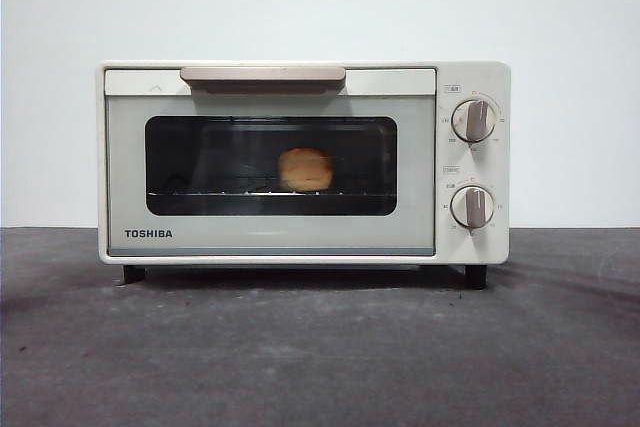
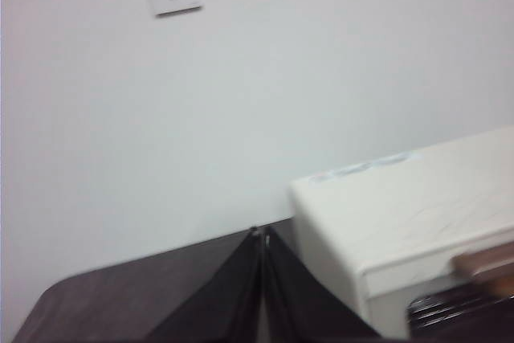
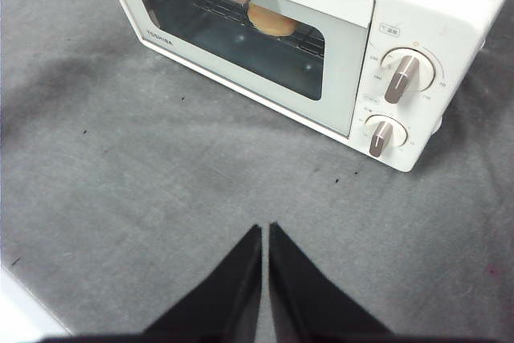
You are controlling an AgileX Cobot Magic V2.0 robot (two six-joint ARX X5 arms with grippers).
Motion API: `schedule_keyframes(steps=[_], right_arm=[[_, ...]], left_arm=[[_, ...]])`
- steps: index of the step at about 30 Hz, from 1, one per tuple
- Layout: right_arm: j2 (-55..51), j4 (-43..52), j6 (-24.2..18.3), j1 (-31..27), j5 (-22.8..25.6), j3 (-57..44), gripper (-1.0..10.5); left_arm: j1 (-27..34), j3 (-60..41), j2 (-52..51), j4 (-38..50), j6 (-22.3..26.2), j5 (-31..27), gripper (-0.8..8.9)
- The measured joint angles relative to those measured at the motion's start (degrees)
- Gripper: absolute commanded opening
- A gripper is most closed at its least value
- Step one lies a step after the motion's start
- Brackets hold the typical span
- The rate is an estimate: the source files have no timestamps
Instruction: The left arm flap open the oven, the right arm pick bread and place it into oven, the left arm flap close the oven
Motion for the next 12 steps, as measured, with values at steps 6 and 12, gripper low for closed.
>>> schedule_keyframes(steps=[6,12], right_arm=[[0.0,0.0,0.0,0.0,0.0,0.0,0.1],[0.0,0.0,0.0,0.0,0.0,0.0,0.1]], left_arm=[[0.5,-10.7,-5.2,0.3,0.4,-4.1,0.11],[0.6,-19.7,-9.7,0.2,0.4,-4.7,0.11]])
